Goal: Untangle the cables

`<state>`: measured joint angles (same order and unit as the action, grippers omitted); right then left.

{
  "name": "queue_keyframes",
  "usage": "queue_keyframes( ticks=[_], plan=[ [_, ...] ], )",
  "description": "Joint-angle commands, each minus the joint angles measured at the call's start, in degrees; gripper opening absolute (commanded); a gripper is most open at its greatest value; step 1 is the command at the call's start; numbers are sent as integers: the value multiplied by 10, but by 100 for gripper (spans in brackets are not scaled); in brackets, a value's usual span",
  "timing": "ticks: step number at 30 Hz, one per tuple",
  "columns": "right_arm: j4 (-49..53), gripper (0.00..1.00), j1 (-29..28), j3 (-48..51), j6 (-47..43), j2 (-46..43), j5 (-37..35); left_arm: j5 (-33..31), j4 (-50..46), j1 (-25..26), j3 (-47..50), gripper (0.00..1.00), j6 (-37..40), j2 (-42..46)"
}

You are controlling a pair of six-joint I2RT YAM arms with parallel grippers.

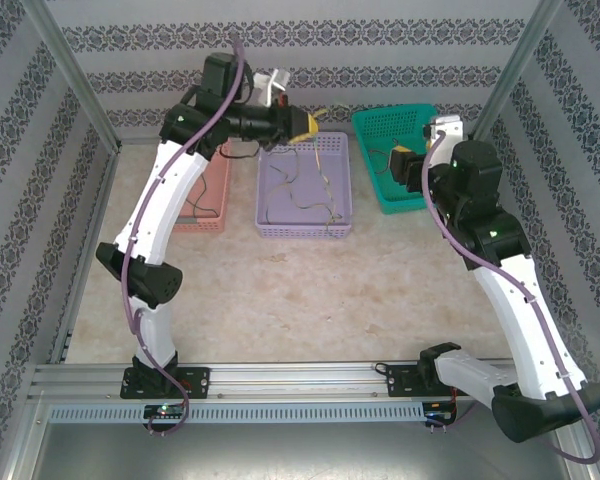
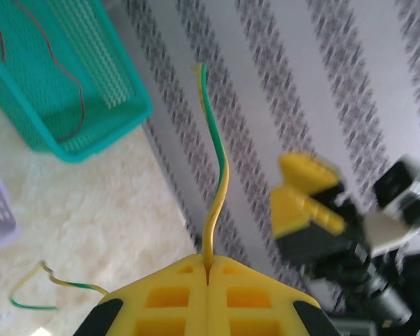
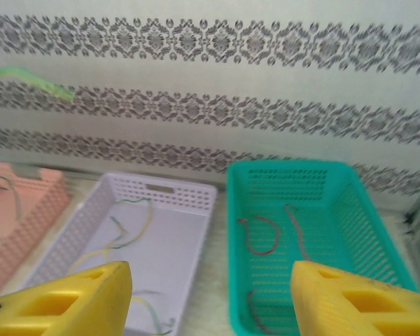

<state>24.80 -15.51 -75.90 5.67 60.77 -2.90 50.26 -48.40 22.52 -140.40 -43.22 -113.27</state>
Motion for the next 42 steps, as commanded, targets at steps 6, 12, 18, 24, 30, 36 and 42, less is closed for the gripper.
queue_keyframes(
  ticks=[6, 12, 18, 24, 30, 36, 42],
  plan=[
    [-16, 62, -70, 54, 165, -20, 10, -9, 209, -75, -99, 0, -139, -142],
    [5, 62, -80, 77, 172, -49, 6, 6, 270, -105, -108, 0, -161, -217],
    [30, 62, -81, 103, 181, -81, -6, 11, 214, -100, -90, 0, -136, -254],
    [38, 62, -85, 122, 198, -91, -4, -37, 174, -105, -31, 0, -145, -278],
    [41, 62, -94, 136, 206, -96, -10, -64, 147, -107, -30, 0, -140, -327],
    [47, 62, -102, 150, 212, -105, -16, -48, 165, -106, -41, 0, -162, -367],
    [50, 62, -102, 157, 212, -110, -17, -41, 142, -105, -45, 33, -145, -368]
  ],
)
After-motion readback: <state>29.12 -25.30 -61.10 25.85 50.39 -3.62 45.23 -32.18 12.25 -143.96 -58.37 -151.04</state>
